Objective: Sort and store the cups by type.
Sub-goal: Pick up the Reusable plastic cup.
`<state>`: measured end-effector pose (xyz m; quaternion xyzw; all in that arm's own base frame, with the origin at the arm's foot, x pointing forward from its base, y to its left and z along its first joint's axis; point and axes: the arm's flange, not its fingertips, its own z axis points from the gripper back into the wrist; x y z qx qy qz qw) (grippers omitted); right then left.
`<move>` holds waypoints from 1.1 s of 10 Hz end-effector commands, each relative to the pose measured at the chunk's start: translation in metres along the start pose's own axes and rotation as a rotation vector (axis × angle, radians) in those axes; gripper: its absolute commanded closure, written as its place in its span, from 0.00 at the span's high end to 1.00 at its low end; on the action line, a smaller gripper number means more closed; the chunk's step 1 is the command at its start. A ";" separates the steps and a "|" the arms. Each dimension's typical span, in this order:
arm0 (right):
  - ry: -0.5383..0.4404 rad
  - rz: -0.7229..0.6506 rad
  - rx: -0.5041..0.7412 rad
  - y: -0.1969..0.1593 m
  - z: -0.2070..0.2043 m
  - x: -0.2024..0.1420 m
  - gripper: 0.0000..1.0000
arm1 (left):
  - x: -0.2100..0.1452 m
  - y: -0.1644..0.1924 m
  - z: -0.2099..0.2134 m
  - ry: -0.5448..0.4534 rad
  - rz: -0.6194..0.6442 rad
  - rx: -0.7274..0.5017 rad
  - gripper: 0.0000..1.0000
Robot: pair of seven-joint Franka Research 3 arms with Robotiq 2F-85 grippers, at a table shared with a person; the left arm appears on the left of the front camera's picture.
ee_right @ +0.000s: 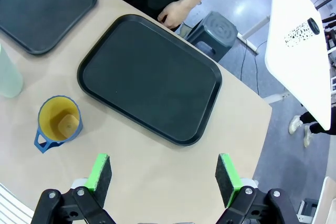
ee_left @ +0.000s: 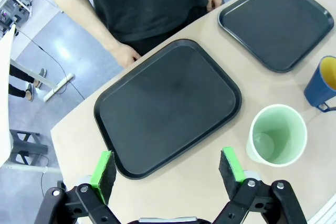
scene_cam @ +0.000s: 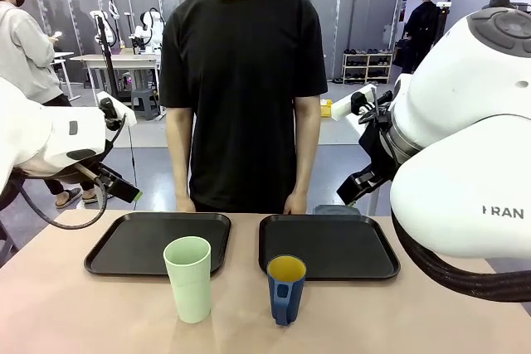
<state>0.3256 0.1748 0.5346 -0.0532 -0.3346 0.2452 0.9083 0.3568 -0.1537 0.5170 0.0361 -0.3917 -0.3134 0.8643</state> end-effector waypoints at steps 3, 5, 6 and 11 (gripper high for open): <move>0.087 -0.110 0.005 -0.037 -0.051 0.006 1.00 | -0.010 0.055 -0.057 0.118 0.126 0.042 1.00; 0.182 -0.204 0.021 -0.075 -0.100 0.009 1.00 | -0.027 0.101 -0.097 0.158 0.187 0.037 1.00; 0.216 -0.244 0.020 -0.093 -0.120 0.010 1.00 | -0.034 0.119 -0.112 0.158 0.193 0.025 1.00; 0.345 -0.343 0.090 -0.139 -0.190 0.007 1.00 | -0.054 0.168 -0.166 0.159 0.244 0.045 1.00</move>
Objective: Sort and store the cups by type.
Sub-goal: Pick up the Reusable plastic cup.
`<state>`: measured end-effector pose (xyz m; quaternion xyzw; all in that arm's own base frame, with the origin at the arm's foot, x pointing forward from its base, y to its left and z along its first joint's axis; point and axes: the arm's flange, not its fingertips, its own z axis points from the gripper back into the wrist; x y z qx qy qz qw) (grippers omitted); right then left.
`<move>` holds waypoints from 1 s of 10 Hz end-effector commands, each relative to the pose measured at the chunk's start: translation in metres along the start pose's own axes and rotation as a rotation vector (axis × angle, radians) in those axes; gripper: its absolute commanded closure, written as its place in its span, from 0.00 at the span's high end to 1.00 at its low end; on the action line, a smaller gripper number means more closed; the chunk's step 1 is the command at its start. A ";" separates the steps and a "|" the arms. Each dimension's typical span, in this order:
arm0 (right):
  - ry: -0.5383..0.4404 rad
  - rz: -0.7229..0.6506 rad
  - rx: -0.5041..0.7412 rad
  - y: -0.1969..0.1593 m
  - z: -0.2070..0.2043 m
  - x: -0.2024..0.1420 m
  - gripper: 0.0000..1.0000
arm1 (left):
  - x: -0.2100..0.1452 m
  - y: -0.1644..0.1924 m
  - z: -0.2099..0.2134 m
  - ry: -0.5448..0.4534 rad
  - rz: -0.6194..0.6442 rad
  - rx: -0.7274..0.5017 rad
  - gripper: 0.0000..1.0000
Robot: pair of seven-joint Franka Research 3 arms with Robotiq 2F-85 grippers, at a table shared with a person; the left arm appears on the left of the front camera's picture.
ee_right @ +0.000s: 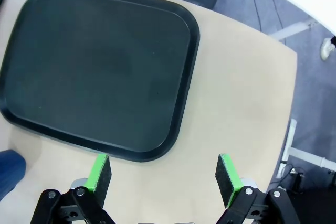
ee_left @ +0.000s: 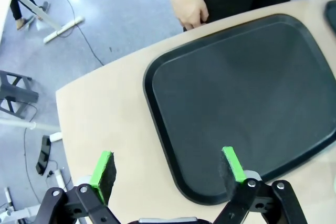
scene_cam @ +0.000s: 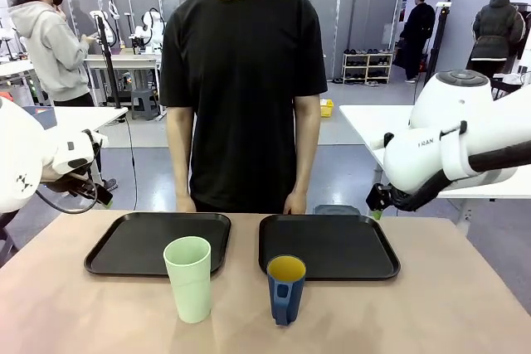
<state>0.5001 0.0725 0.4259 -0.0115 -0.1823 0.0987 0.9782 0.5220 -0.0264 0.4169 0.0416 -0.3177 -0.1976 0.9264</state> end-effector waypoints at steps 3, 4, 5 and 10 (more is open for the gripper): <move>0.034 -0.049 0.025 -0.008 -0.003 0.007 1.00 | 0.003 0.008 0.000 -0.027 0.033 -0.025 1.00; 0.024 -0.025 0.016 -0.003 -0.009 0.004 1.00 | 0.001 0.008 0.002 -0.030 0.002 -0.018 1.00; 0.024 -0.025 0.016 -0.003 -0.009 0.004 1.00 | 0.004 0.000 -0.001 -0.013 0.036 -0.009 1.00; 0.024 -0.025 0.016 -0.003 -0.009 0.004 1.00 | 0.004 0.000 -0.001 -0.013 0.036 -0.009 1.00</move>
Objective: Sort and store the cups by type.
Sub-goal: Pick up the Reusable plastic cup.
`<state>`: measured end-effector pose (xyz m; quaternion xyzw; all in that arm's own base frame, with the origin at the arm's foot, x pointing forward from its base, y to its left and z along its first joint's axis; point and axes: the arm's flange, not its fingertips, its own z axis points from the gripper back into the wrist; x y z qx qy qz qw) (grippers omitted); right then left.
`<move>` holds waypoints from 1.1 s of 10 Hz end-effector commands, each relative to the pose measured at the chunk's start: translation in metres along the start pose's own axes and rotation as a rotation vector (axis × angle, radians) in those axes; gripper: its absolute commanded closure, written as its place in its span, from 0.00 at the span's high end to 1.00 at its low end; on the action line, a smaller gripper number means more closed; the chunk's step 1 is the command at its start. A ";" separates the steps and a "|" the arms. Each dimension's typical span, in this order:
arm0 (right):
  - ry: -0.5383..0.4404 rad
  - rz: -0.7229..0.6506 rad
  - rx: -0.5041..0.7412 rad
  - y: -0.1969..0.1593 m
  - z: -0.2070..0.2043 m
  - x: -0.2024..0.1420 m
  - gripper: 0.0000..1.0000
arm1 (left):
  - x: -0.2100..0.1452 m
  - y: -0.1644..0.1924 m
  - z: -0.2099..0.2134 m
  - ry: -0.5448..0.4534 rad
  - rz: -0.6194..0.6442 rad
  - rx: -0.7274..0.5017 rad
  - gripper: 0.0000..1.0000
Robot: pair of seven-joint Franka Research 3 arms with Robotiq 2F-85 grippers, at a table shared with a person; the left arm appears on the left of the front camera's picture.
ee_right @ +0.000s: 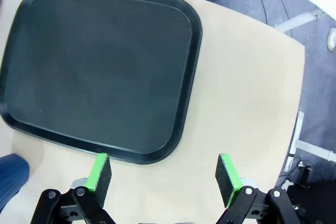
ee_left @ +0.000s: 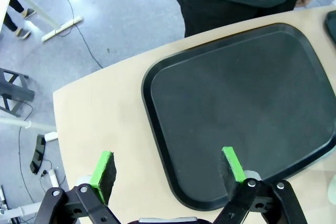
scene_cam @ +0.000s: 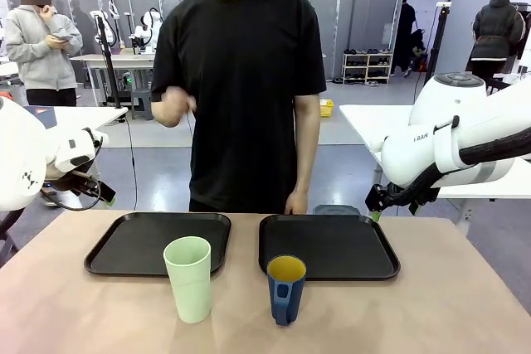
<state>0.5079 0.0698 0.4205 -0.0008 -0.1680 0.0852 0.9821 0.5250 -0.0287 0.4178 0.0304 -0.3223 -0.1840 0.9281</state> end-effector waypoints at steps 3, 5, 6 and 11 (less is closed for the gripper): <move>-0.004 0.005 -0.003 0.000 -0.001 -0.001 1.00 | 0.001 0.001 0.000 -0.002 0.003 0.001 1.00; -0.004 0.005 -0.003 0.000 -0.001 -0.001 1.00 | 0.001 0.001 0.000 -0.002 0.003 0.001 1.00; -0.004 0.005 -0.003 0.000 -0.001 -0.001 1.00 | 0.001 0.001 0.000 -0.002 0.003 0.001 1.00; -0.004 0.005 -0.003 0.000 -0.001 -0.001 1.00 | 0.001 0.001 0.000 -0.002 0.003 0.001 1.00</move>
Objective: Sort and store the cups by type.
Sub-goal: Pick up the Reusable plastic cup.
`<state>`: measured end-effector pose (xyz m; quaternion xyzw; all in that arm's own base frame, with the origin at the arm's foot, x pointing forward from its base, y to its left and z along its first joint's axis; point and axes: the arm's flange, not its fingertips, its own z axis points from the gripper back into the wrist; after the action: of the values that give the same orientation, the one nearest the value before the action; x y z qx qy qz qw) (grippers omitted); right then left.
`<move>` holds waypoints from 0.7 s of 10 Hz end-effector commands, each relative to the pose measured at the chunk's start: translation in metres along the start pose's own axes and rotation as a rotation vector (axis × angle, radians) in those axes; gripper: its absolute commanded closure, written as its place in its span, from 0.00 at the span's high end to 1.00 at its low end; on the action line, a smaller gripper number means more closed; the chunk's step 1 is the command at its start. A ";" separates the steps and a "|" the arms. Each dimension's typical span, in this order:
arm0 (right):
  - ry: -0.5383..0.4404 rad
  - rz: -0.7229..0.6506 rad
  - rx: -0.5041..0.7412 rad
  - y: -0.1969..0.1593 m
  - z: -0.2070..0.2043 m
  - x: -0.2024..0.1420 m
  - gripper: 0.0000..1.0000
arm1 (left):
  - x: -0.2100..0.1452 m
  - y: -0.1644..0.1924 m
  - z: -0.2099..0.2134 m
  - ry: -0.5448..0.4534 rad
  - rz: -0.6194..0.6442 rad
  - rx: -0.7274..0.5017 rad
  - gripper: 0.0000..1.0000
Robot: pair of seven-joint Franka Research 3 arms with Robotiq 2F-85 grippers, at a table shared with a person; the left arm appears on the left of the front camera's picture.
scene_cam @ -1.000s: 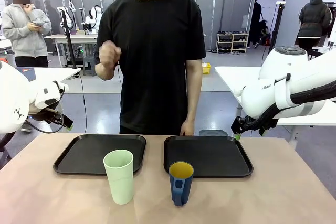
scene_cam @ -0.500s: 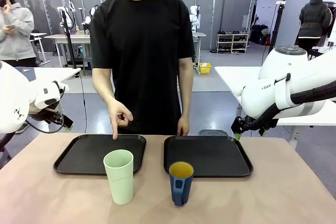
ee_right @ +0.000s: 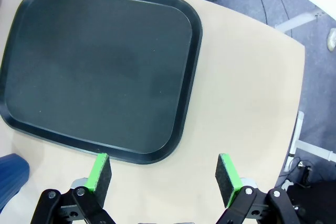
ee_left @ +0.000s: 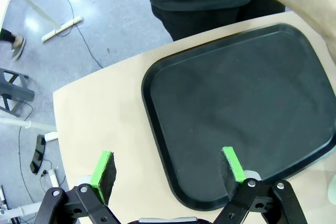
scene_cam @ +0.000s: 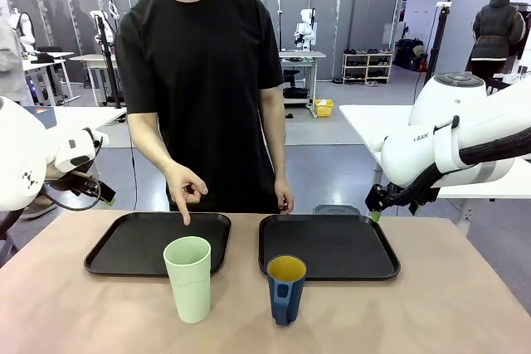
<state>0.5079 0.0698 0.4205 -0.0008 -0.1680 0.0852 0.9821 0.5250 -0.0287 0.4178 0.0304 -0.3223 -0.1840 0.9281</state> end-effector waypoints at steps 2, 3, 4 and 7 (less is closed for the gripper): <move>-0.004 0.005 -0.003 0.000 -0.001 -0.001 1.00 | 0.001 0.001 0.000 -0.002 0.003 0.001 1.00; -0.004 0.005 -0.003 0.000 -0.001 -0.001 1.00 | 0.001 0.001 0.000 -0.002 0.003 0.001 1.00; -0.004 0.005 -0.003 0.000 -0.001 -0.001 1.00 | 0.001 0.001 0.000 -0.002 0.003 0.001 1.00; -0.004 0.005 -0.003 0.000 -0.001 -0.001 1.00 | 0.001 0.001 0.000 -0.002 0.003 0.001 1.00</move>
<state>0.5079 0.0698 0.4205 -0.0008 -0.1679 0.0852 0.9821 0.5250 -0.0287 0.4178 0.0304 -0.3223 -0.1840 0.9281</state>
